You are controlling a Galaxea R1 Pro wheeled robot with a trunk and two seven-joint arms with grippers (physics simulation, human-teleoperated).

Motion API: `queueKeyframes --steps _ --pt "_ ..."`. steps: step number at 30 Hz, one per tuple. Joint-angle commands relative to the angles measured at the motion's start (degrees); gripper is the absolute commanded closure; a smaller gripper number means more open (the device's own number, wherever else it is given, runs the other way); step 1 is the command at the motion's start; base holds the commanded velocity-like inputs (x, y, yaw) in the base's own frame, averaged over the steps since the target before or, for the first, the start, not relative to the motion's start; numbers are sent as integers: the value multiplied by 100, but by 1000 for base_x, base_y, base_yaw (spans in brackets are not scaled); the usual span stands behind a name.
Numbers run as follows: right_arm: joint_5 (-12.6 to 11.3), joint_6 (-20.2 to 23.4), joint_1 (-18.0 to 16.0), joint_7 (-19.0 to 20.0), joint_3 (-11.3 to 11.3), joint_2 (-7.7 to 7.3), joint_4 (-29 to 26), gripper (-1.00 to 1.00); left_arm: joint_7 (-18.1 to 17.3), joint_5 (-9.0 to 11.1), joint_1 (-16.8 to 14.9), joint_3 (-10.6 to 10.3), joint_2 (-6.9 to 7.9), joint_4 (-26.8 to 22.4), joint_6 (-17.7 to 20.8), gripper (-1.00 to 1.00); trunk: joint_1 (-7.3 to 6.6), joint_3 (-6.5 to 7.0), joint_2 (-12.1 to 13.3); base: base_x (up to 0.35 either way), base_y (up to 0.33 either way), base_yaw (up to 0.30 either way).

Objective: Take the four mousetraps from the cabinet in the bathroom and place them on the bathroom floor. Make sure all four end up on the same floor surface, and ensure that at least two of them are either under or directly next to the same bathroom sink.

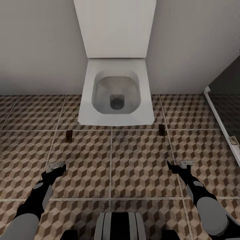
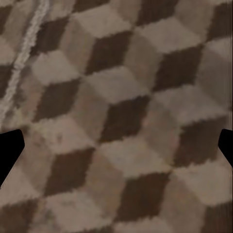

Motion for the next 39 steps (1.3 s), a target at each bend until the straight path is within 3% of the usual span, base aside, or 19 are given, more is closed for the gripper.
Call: queueKeyframes --steps 1,15,20,27,32,39 --pt "-6 0 0 0 0 2 4 -100 1 0 0 -4 -3 2 2 -100 -2 23 2 0 0 0" --pt "-48 9 0 0 -5 49 114 -100 23 -16 0 37 -18 70 6 -100 -38 333 20 0 0 0" --pt "-59 16 0 -3 -14 45 256 -100 51 -27 0 150 43 639 -14 -100 -51 444 27 0 0 0" --pt "-62 26 70 -8 -22 6 657 -100 72 -31 0 441 319 1547 -58 -100 -69 599 36 0 0 0" --pt "-62 27 342 -9 -19 -5 824 -100 74 -28 3 533 582 2264 -73 -100 -82 710 43 0 0 0" --pt "-62 28 759 -9 -18 -8 875 -100 77 -46 16 553 753 3226 -279 -100 -100 865 52 0 0 0"
